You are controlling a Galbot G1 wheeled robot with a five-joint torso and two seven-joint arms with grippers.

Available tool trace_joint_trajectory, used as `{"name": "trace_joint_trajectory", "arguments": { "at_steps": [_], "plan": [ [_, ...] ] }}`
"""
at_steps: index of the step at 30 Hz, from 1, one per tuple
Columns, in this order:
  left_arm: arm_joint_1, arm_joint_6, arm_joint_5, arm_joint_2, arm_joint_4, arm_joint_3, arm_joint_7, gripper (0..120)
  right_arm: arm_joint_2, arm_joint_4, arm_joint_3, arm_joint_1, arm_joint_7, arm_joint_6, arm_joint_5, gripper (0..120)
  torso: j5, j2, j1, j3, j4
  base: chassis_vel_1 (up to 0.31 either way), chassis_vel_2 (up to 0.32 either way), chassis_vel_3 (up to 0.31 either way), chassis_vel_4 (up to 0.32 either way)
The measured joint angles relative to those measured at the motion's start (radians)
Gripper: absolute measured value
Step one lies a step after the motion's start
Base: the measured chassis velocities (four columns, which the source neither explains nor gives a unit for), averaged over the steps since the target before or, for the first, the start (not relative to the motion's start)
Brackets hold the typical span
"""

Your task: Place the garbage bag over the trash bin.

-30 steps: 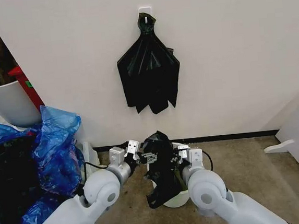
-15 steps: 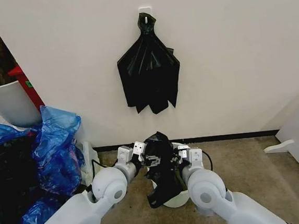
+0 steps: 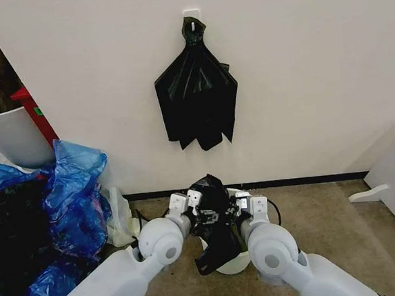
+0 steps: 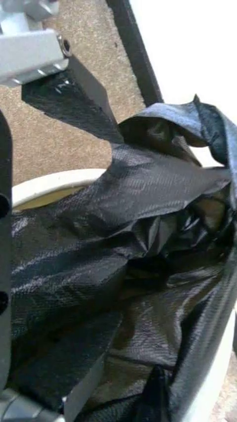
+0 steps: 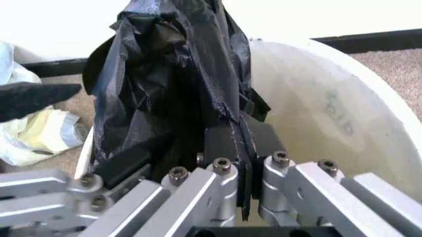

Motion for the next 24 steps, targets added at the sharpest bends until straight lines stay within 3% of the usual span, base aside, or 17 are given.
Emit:
{"name": "trace_joint_trajectory", "arguments": {
  "at_steps": [24],
  "plan": [
    [-0.030,0.013,-0.027,-0.073,0.107,0.048,-0.045,100,0.002,0.002,0.006,-0.005,0.001,0.002,0.007,0,-0.0001,0.000,0.000,0.000,0.0000,0.000,0.000,0.000,0.000]
  ]
}}
